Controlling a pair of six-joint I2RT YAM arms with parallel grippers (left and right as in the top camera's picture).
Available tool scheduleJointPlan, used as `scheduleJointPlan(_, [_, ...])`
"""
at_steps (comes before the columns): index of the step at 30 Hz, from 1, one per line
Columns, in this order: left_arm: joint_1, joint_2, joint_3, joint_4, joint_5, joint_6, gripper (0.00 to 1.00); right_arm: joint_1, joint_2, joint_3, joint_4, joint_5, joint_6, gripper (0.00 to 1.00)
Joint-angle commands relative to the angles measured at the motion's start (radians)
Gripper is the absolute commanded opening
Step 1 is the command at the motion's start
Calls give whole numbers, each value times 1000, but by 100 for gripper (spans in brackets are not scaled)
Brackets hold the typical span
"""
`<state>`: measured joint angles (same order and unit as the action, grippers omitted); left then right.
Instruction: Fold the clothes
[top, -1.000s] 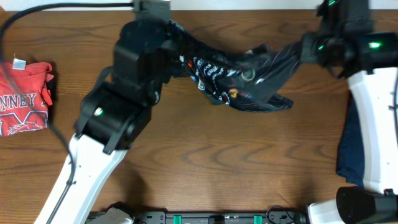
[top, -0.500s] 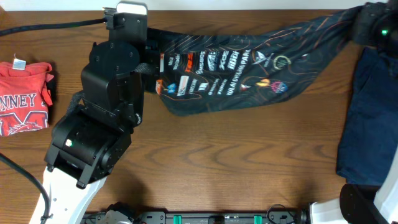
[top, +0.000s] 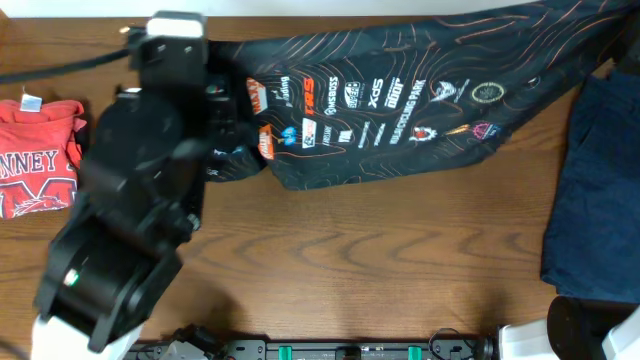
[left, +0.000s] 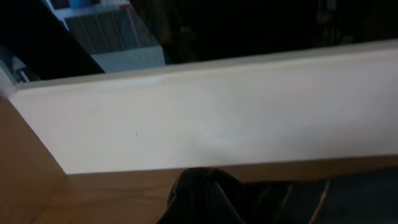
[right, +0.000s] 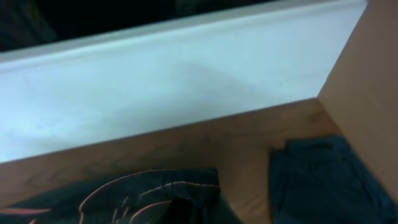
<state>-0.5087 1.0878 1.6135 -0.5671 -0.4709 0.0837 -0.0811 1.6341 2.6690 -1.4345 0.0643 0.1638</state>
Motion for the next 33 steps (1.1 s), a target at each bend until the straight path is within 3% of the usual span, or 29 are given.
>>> scheduleJointPlan(1, [2, -64, 21, 14, -20, 19, 6, -12, -31, 27, -6, 38, -8, 1])
scheduleJointPlan(20, [2, -195, 21, -140, -6, 88, 6, -12, -149, 27, 24, 114, 12, 1])
scheduleJointPlan(33, [2, -99, 21, -419, -13, 95, 6, -12, 6, 24, -243, 172, 136, 1])
